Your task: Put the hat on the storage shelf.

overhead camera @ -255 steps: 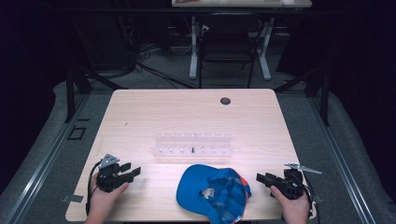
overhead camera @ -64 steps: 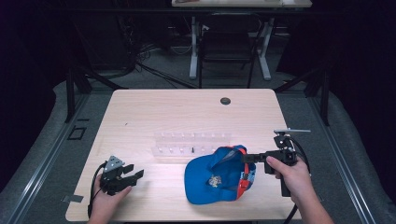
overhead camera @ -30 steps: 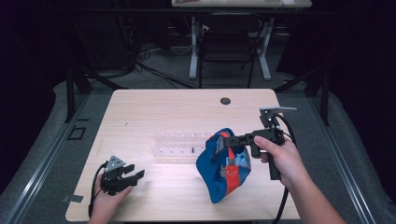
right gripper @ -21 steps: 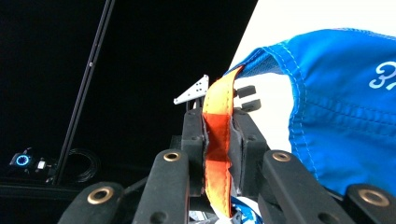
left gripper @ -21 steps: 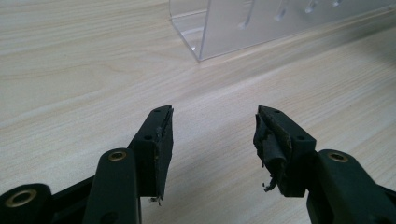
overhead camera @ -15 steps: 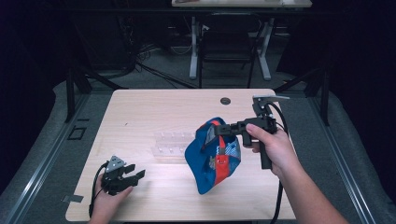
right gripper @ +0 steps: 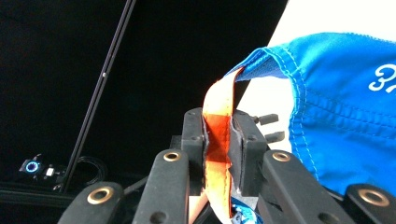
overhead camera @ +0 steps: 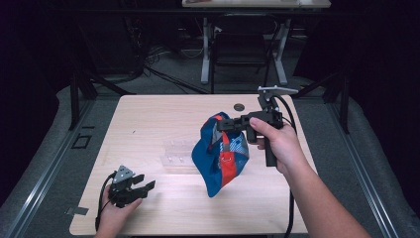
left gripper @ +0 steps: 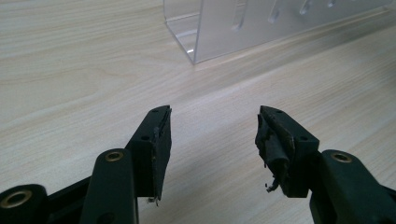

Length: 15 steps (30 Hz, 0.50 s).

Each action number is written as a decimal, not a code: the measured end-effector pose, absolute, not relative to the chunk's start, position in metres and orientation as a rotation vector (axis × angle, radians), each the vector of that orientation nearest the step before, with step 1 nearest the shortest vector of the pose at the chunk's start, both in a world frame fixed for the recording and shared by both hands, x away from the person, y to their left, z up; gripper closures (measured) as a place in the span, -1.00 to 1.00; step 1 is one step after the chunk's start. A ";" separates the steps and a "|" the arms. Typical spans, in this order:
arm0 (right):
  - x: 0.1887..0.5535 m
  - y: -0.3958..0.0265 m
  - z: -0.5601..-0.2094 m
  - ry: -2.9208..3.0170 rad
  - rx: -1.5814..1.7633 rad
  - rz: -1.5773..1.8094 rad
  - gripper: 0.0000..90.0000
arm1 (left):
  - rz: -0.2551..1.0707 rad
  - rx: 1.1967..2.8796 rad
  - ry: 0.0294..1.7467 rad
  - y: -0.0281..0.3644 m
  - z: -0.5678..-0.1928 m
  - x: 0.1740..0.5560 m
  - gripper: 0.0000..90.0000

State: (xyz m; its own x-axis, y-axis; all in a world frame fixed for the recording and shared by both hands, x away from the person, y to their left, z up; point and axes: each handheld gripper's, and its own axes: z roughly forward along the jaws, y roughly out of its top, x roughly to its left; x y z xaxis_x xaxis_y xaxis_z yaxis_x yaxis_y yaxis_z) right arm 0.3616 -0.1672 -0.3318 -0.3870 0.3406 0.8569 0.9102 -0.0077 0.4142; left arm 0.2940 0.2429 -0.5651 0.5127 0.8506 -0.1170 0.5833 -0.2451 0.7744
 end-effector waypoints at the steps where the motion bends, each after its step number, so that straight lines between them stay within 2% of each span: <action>1: 0.363 -0.167 -0.329 -1.747 -1.297 -1.402 0.72 | 0.426 1.954 1.166 0.242 -0.565 0.294 0.00; 9: 0.371 -0.159 -0.315 -1.756 -1.318 -1.410 0.72 | 0.459 1.939 1.089 0.224 -0.546 0.288 -0.03; 15: 0.379 -0.152 -0.309 -1.753 -1.336 -1.420 0.72 | 0.474 1.959 0.934 0.191 -0.522 0.281 -0.03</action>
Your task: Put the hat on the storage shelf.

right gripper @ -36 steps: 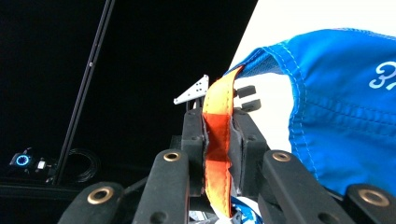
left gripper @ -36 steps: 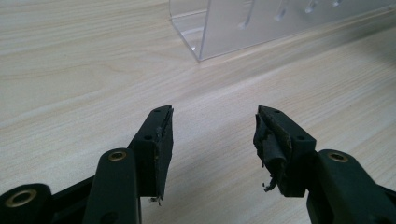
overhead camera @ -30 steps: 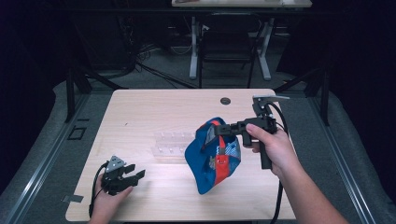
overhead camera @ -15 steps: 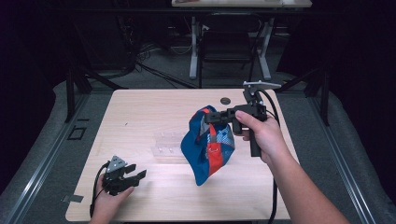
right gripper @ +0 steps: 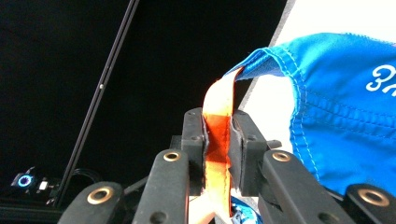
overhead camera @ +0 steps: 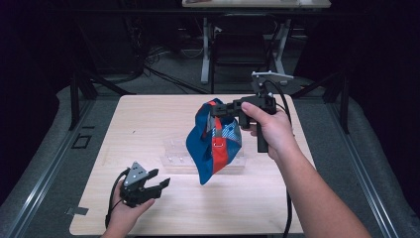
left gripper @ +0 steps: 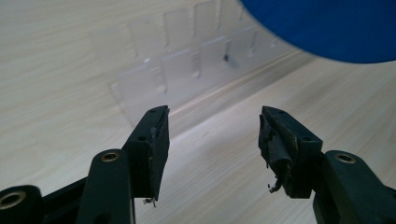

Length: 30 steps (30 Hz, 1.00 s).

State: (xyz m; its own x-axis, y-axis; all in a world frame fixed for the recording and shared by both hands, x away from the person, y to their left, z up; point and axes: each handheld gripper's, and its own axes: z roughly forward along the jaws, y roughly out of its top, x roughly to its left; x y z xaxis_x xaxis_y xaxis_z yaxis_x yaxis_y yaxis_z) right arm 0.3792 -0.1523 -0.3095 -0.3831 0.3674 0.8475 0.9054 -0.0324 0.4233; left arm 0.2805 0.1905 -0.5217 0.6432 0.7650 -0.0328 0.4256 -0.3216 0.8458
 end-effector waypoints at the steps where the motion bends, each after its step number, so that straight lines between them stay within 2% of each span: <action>1: 0.381 -0.152 -0.309 -1.754 -1.339 -1.419 0.72 | 0.473 1.954 0.921 0.186 -0.519 0.280 -0.03; 12: 0.392 -0.149 -0.306 -1.745 -1.373 -1.435 0.72 | 0.463 1.964 0.735 0.130 -0.487 0.276 -0.03; 18: 0.397 -0.149 -0.305 -1.734 -1.398 -1.452 0.72 | 0.489 1.990 0.657 0.104 -0.475 0.274 0.04; 24: 0.399 -0.147 -0.303 -1.727 -1.407 -1.464 0.72 | 0.558 2.022 0.625 0.085 -0.471 0.274 0.24; 26: 0.399 -0.148 -0.304 -1.736 -1.403 -1.457 0.72 | 0.610 2.047 0.638 0.081 -0.472 0.277 0.37; 27: 0.399 -0.148 -0.304 -1.736 -1.403 -1.457 0.72 | 0.610 2.047 0.638 0.081 -0.472 0.277 0.50; 28: 0.399 -0.148 -0.305 -1.735 -1.405 -1.455 0.72 | 0.619 2.052 0.644 0.081 -0.472 0.278 0.50; 30: 0.398 -0.148 -0.305 -1.731 -1.403 -1.455 0.72 | 0.623 2.054 0.656 0.082 -0.472 0.280 0.63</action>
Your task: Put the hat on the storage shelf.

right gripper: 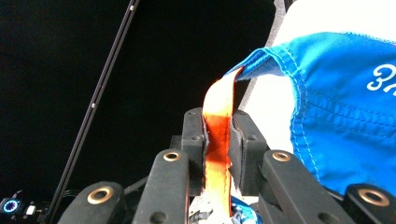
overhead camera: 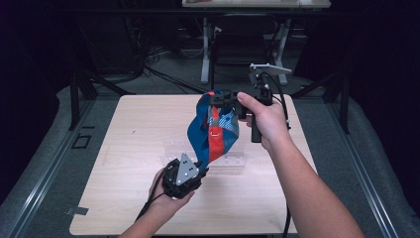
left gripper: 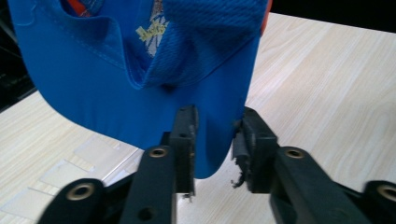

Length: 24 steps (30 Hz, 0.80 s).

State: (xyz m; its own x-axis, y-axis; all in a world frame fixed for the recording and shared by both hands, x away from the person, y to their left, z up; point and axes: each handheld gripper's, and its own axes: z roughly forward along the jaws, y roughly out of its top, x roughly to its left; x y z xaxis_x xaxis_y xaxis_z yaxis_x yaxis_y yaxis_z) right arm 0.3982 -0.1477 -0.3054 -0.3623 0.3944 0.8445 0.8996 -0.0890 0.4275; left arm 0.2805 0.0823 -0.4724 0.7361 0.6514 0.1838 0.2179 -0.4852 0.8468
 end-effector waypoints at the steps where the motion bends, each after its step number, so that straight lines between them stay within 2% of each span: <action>1: 0.398 -0.148 -0.306 -1.736 -1.401 -1.452 0.72 | 0.634 2.055 0.665 0.083 -0.473 0.281 0.71; 8: 0.398 -0.149 -0.306 -1.737 -1.402 -1.454 0.73 | 0.643 2.050 0.703 0.098 -0.471 0.293 0.95; 24: 0.405 -0.144 -0.326 -1.718 -1.422 -1.429 0.72 | 0.555 1.986 0.767 0.109 -0.480 0.310 0.96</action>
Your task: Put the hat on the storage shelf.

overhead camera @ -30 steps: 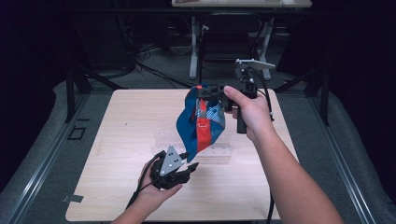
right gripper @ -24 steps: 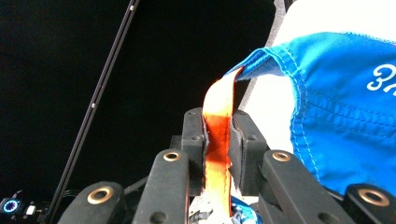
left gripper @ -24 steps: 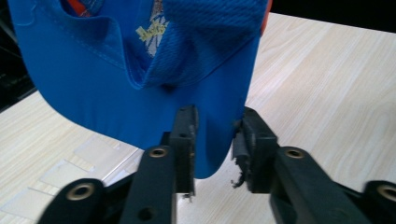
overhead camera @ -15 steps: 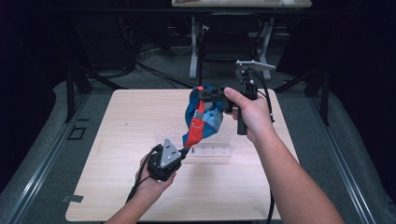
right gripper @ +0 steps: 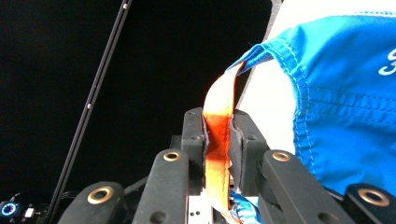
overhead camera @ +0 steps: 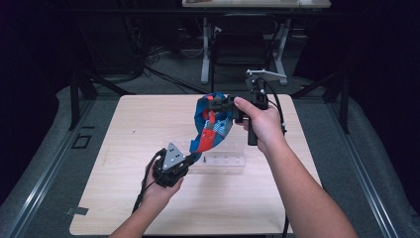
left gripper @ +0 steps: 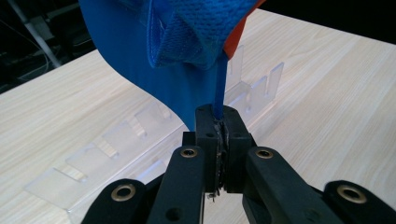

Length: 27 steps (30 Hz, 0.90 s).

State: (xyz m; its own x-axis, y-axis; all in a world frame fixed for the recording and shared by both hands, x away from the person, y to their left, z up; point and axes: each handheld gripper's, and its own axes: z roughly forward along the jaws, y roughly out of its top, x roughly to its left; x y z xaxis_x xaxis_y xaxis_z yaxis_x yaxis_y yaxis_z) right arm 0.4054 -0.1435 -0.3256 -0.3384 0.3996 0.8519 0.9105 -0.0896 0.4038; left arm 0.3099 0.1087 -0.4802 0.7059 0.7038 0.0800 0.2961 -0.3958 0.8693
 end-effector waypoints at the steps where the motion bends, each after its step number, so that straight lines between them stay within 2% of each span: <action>1: 0.406 -0.144 -0.328 -1.715 -1.424 -1.428 0.73 | 0.553 1.983 0.771 0.108 -0.482 0.310 0.96; 27: 0.414 -0.149 -0.362 -1.720 -1.499 -1.366 0.72 | 0.527 2.022 0.801 0.105 -0.512 0.315 0.96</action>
